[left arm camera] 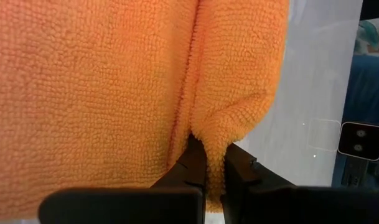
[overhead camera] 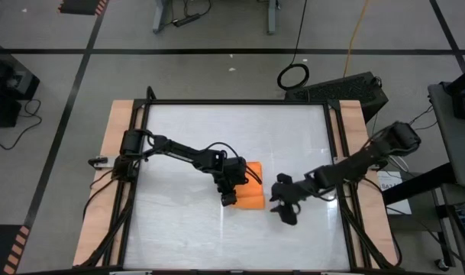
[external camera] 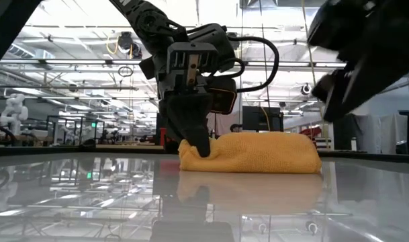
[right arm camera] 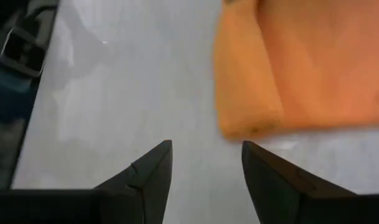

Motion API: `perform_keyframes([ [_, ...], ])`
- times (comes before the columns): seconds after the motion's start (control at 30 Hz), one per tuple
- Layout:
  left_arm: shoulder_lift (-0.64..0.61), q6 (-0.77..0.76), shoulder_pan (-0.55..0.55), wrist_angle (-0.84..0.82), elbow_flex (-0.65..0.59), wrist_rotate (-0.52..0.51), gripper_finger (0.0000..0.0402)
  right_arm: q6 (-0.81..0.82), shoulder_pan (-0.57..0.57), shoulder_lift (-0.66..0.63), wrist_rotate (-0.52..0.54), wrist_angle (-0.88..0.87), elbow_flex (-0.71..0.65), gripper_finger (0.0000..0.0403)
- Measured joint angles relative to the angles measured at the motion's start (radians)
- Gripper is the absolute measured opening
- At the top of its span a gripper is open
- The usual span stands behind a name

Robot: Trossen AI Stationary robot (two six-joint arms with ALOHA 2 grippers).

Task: Roll towel
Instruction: Roll the towel

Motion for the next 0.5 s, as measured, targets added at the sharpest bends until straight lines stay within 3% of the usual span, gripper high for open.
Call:
perform_keyframes([
  [0.33, 0.0, 0.0, 0.002, 0.003, 0.0, 0.0, 0.002, -0.348, 0.121, 0.008, 0.205, 0.033, 0.0, 0.0184],
  [0.5, 0.0, 0.001, 0.015, 0.003, 0.0, 0.013, 0.0019, -0.439, 0.107, 0.054, 0.216, 0.089, 0.0, 0.0184],
])
